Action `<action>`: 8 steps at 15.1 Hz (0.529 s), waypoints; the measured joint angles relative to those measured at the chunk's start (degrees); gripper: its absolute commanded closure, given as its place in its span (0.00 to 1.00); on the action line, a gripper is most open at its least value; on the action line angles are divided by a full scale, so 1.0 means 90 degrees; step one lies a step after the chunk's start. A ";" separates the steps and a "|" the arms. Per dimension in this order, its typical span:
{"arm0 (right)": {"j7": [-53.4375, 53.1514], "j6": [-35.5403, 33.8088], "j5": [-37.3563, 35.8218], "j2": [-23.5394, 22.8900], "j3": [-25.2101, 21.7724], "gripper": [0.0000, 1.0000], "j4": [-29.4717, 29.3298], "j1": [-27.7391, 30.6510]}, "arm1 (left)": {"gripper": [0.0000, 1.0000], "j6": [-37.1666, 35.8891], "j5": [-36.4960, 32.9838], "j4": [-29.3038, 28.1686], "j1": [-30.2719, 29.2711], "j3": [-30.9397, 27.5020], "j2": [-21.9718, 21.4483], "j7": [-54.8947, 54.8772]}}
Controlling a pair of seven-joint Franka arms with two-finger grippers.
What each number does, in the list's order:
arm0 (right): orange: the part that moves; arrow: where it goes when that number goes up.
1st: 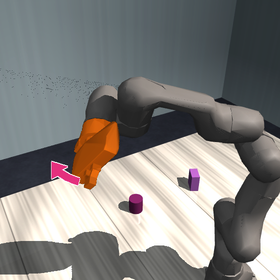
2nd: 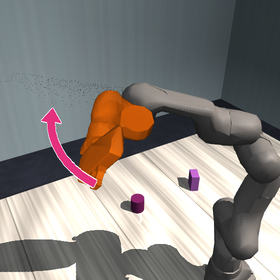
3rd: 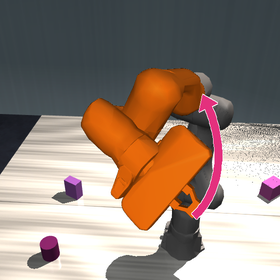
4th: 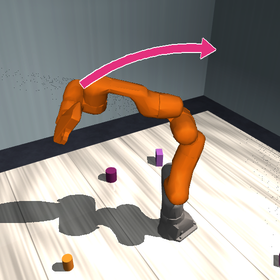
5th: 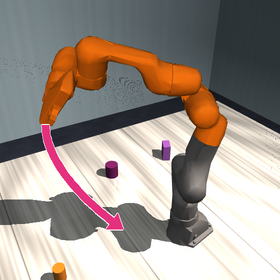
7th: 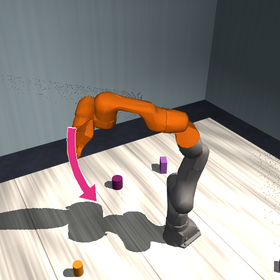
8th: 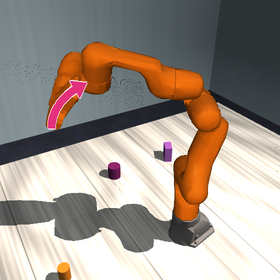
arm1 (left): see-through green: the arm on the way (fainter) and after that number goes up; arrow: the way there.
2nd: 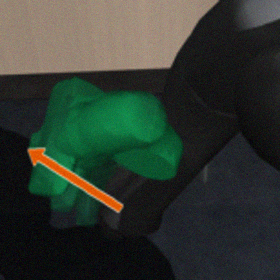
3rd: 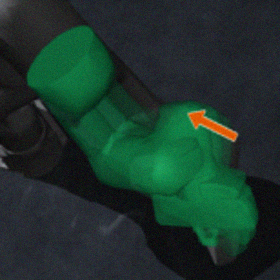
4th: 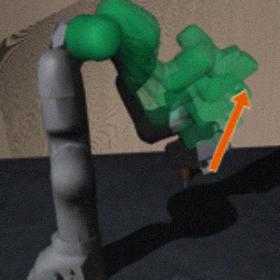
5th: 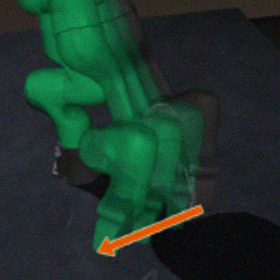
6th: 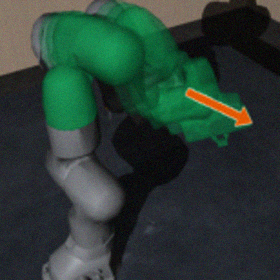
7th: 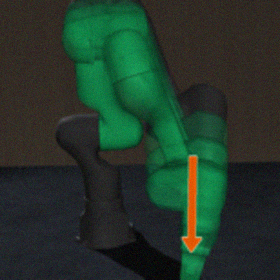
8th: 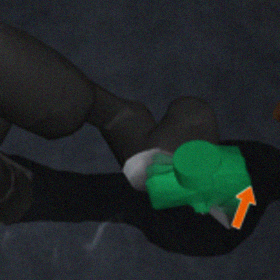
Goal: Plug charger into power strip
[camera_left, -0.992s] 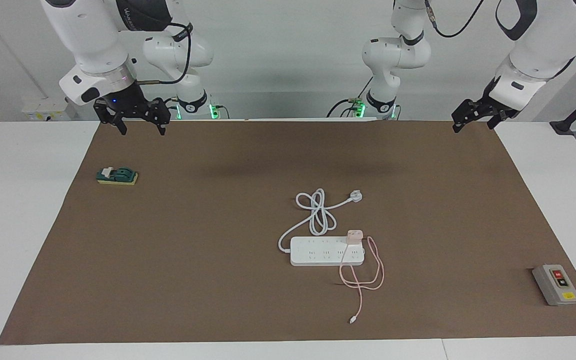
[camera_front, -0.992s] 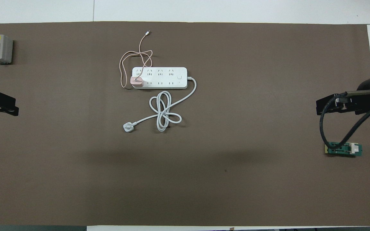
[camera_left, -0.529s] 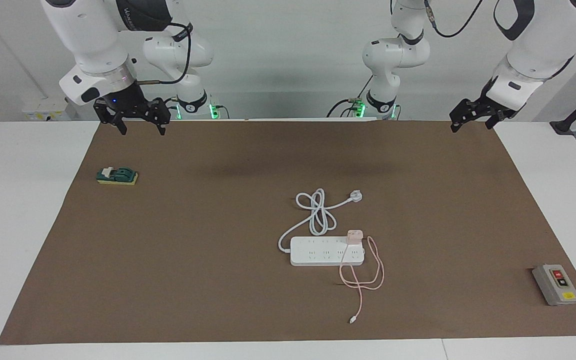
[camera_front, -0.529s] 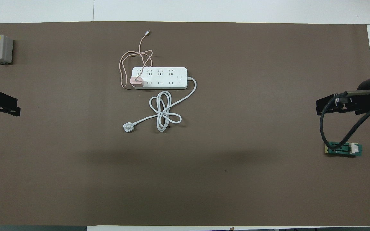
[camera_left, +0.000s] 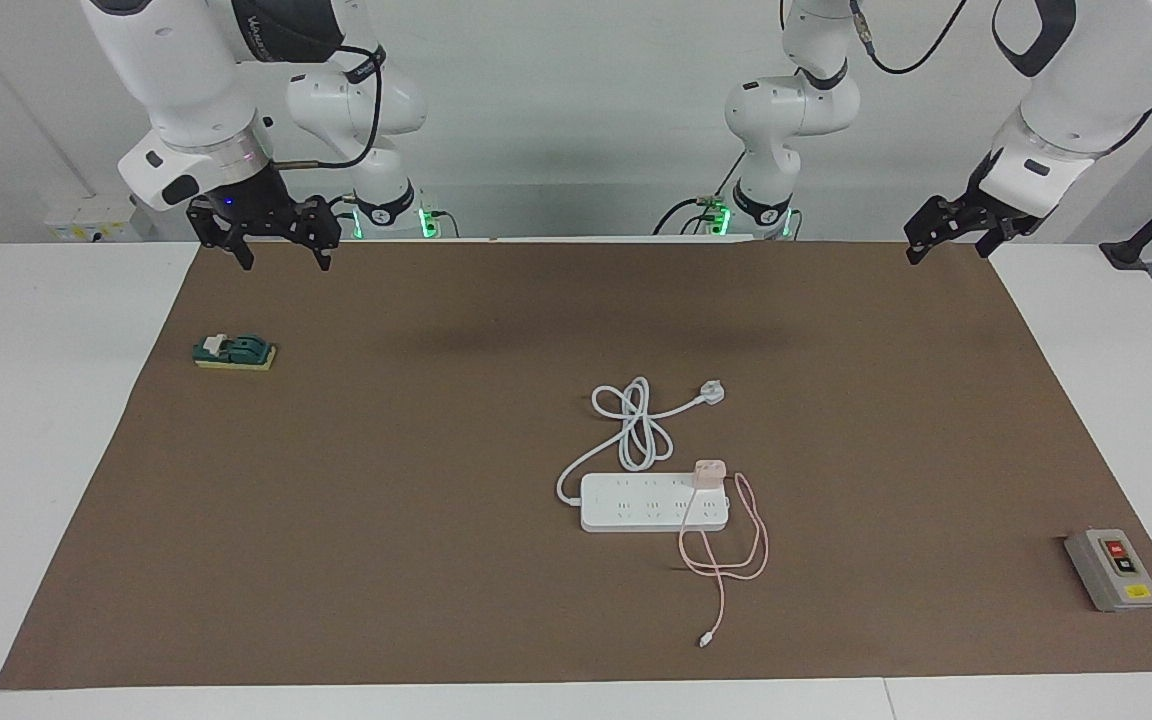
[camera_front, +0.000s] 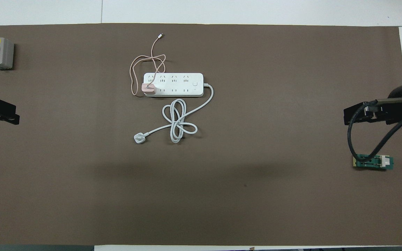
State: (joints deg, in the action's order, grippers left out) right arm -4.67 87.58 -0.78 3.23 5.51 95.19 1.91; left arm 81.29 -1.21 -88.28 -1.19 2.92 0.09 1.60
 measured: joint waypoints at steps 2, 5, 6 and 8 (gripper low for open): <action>0.0000 0.0000 0.0000 0.0000 0.0001 0.00 0.0000 0.0000 | 0.00 0.0034 0.0000 0.0000 0.0000 0.0002 0.0000 -0.0149; 0.0000 0.0000 0.0000 0.0000 0.0001 0.00 0.0000 0.0000 | 0.00 0.0130 0.0000 0.0000 0.0000 0.0011 0.0000 -0.0232; 0.0000 0.0000 0.0000 0.0000 0.0001 0.00 0.0000 0.0000 | 0.00 0.0132 0.0000 0.0000 0.0000 0.0020 0.0000 -0.0243; 0.0000 0.0000 0.0000 0.0000 0.0001 0.00 0.0000 0.0000 | 0.00 0.0148 0.0003 0.0000 0.0000 0.0033 0.0000 -0.0270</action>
State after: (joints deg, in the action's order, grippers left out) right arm -4.67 87.58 -0.78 3.23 5.52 95.19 1.91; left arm 82.62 -1.18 -88.28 -1.19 3.22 0.09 -0.83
